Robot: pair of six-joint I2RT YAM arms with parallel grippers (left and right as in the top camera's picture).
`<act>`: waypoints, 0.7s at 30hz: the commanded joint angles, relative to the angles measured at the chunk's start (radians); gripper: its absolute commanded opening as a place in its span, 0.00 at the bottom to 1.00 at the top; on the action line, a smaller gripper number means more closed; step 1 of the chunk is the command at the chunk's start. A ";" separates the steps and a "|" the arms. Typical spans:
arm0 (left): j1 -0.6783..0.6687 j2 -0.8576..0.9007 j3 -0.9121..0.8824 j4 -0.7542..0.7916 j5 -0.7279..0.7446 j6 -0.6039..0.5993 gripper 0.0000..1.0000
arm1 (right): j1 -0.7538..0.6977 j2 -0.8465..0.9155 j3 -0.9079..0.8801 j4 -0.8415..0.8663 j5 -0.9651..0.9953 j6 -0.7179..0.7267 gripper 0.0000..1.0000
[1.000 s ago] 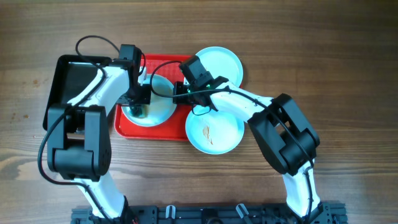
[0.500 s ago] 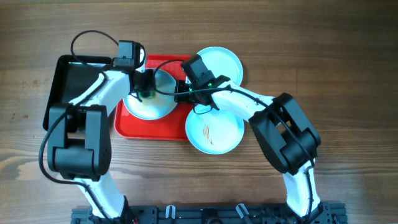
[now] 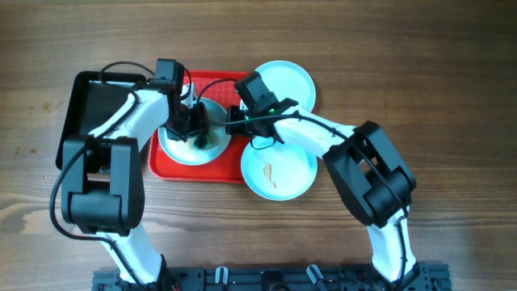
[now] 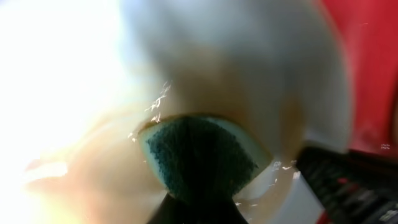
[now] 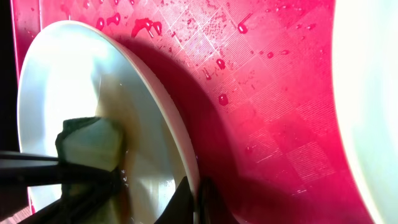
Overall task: Clean dirty plates on tray and stack at the side
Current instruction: 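Scrub the left plate surface with the sponge in the left gripper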
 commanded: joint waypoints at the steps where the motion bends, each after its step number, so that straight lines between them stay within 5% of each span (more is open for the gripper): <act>1: 0.020 0.032 -0.033 -0.035 -0.355 -0.105 0.04 | -0.001 0.040 -0.002 -0.020 0.006 0.000 0.04; 4: 0.019 0.032 -0.033 0.049 -0.498 -0.110 0.04 | -0.001 0.040 -0.002 -0.019 0.006 0.000 0.04; 8: 0.019 0.032 -0.033 0.165 -0.493 -0.109 0.04 | -0.001 0.040 -0.002 -0.020 0.006 0.000 0.04; 12: 0.019 0.032 -0.033 0.174 -0.299 -0.090 0.04 | -0.002 0.040 -0.002 -0.019 0.007 0.000 0.04; 18: 0.019 0.032 -0.033 0.084 0.172 0.129 0.04 | -0.002 0.040 -0.002 -0.019 0.006 0.000 0.04; 21: 0.021 0.032 -0.033 0.045 0.271 0.169 0.04 | -0.002 0.040 -0.002 -0.019 0.002 0.000 0.04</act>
